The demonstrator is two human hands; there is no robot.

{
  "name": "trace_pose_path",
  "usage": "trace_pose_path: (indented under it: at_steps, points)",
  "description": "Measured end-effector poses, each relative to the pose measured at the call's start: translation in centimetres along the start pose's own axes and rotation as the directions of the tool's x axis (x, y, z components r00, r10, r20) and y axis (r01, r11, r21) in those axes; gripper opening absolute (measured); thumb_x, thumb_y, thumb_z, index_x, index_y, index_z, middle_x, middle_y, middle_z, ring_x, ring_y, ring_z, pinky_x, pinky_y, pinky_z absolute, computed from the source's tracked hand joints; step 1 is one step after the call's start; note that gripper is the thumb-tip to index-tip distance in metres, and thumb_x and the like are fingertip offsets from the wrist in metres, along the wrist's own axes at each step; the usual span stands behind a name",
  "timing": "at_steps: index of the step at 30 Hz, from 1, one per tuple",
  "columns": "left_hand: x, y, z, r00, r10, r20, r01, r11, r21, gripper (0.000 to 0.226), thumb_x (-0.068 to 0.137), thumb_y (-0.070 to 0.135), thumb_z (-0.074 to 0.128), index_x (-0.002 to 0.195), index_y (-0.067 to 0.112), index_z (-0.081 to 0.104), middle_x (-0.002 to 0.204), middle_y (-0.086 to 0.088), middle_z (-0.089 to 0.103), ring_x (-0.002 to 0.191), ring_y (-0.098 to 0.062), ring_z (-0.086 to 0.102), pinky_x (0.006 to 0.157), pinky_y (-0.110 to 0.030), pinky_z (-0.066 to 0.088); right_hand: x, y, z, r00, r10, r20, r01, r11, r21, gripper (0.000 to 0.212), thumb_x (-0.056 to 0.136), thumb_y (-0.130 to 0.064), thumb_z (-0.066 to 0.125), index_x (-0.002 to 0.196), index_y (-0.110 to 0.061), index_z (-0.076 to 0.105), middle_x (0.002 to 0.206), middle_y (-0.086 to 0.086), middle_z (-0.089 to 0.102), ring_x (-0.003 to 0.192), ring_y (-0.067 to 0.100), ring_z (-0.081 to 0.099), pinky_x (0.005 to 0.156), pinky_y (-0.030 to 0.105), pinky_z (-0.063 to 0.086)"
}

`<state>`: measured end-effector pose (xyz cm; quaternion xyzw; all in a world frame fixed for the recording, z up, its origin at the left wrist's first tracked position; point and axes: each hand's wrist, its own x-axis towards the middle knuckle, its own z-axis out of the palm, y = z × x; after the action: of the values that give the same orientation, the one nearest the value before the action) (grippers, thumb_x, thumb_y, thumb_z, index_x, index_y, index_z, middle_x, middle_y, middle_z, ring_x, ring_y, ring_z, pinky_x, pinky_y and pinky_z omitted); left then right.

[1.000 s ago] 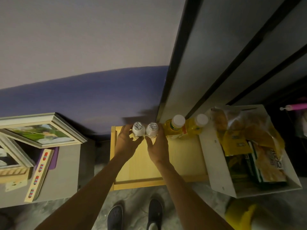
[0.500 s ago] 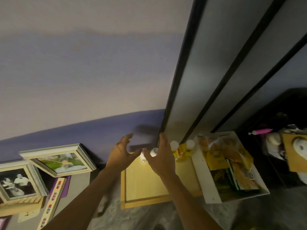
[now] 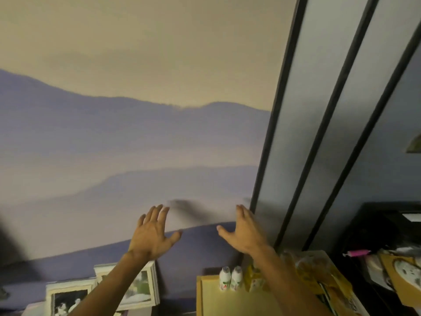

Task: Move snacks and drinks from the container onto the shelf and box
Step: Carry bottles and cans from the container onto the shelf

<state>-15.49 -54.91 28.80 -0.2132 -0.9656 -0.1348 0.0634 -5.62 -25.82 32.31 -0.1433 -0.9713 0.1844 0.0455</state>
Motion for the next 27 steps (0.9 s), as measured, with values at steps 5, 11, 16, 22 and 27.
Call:
trace_pose_path:
  at_steps: [5,11,16,22,27]
  points:
    - [-4.5,-2.3,-6.6,0.988,-0.122,-0.093,0.124,0.992,0.015,0.101,0.087,0.089,0.023,0.162,0.022,0.033,0.17,-0.003,0.029,0.158,-0.024,0.023,0.128,-0.048,0.021,-1.0,-5.4,-2.6,0.991,-0.136,-0.012,0.136,0.99,-0.036,0.111,0.089,-0.082,0.049,0.167,-0.009,0.017,0.174,0.01,0.02,0.159,0.028,0.022,0.126,0.043,0.029]
    - [-14.2,-4.0,-11.1,0.94,-0.298,-0.169,0.308,0.951,0.038,0.098,0.089,0.089,0.028,0.161,0.023,0.033,0.169,-0.005,0.031,0.155,-0.026,0.029,0.126,-0.049,0.025,-4.3,-11.0,-2.4,0.93,-0.363,0.051,0.365,0.931,-0.023,0.106,0.091,-0.078,0.053,0.165,-0.008,0.023,0.168,0.011,0.033,0.152,0.03,0.036,0.118,0.042,0.039]
    - [-24.7,-5.1,-13.7,0.86,-0.457,-0.228,0.481,0.875,0.06,0.096,0.088,0.09,0.03,0.158,0.025,0.039,0.168,-0.004,0.033,0.154,-0.026,0.032,0.126,-0.052,0.028,-8.9,-16.8,-0.4,0.842,-0.523,0.128,0.524,0.851,0.032,0.105,0.09,-0.08,0.053,0.163,-0.009,0.027,0.166,0.012,0.035,0.149,0.031,0.039,0.114,0.042,0.041]
    - [-38.7,-7.9,-16.9,0.683,-0.678,-0.273,0.712,0.701,0.041,0.095,0.087,0.091,0.027,0.156,0.027,0.042,0.168,-0.004,0.034,0.15,-0.026,0.037,0.123,-0.049,0.031,-16.4,-25.9,3.4,0.689,-0.689,0.226,0.685,0.72,0.108,0.105,0.089,-0.083,0.051,0.163,-0.012,0.027,0.167,0.013,0.036,0.148,0.033,0.042,0.112,0.044,0.042]
    - [-48.9,-10.8,-19.0,0.52,-0.793,-0.318,0.834,0.551,-0.008,0.101,0.083,0.093,0.025,0.157,0.025,0.04,0.168,-0.004,0.034,0.152,-0.027,0.034,0.124,-0.051,0.032,-23.6,-34.6,7.0,0.534,-0.799,0.277,0.782,0.591,0.198,0.105,0.089,-0.083,0.05,0.164,-0.014,0.026,0.167,0.012,0.036,0.149,0.032,0.042,0.114,0.045,0.042]
